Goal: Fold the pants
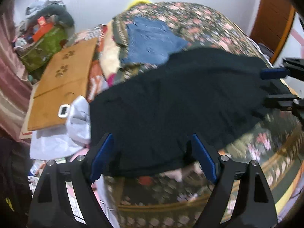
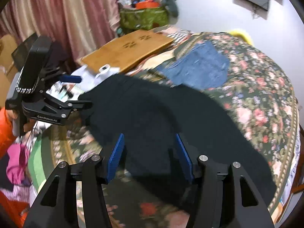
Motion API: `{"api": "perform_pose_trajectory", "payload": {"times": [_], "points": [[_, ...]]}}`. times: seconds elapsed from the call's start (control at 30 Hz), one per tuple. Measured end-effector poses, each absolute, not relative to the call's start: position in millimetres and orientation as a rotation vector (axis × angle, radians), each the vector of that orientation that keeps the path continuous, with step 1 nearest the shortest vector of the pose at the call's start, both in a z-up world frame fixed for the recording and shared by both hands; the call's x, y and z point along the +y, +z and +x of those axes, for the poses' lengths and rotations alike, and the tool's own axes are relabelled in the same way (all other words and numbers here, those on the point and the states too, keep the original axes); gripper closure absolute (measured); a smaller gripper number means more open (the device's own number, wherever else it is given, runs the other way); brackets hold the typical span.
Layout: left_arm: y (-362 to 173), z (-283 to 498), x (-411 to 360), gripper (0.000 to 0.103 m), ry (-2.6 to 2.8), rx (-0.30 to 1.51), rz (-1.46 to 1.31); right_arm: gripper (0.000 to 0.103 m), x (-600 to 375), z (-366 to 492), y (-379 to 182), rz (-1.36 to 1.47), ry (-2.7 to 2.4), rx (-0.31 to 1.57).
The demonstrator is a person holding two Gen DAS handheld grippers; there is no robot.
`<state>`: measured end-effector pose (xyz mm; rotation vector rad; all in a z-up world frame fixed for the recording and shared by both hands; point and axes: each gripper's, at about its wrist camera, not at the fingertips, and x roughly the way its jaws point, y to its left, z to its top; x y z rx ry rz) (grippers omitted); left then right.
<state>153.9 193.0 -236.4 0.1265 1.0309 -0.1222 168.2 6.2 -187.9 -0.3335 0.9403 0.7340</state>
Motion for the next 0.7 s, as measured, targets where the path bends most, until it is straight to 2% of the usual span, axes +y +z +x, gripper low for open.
{"api": "perform_pose_trajectory", "payload": {"times": [0.27,0.33,0.37,0.4,0.43,0.47,0.5,0.53,0.7], "points": [[-261,162,165,0.019,-0.185,1.077,0.200,0.050,35,177,-220,-0.433,0.768,1.027],[-263,166,164,0.020,-0.188,1.084,0.187,0.052,39,179,-222,-0.435,0.773,1.032],[-263,169,164,0.023,-0.197,1.087,0.170,0.058,40,179,-223,-0.429,0.772,1.035],[-263,170,165,0.033,-0.213,1.088,0.152,0.062,41,179,-225,-0.424,0.772,1.035],[-263,169,166,0.049,-0.235,1.086,0.133,0.069,41,179,-225,-0.411,0.780,1.037],[-262,169,167,0.056,-0.247,1.082,0.124,0.079,42,179,-224,-0.396,0.789,1.042],[-261,167,166,0.070,-0.245,1.078,0.129,0.084,41,179,-221,-0.360,0.801,1.052],[-261,166,167,0.079,-0.229,1.068,0.141,0.090,40,180,-220,-0.336,0.803,1.060],[-252,160,179,0.089,-0.216,1.046,0.080,0.095,36,175,-217,-0.239,0.809,1.074]]}}
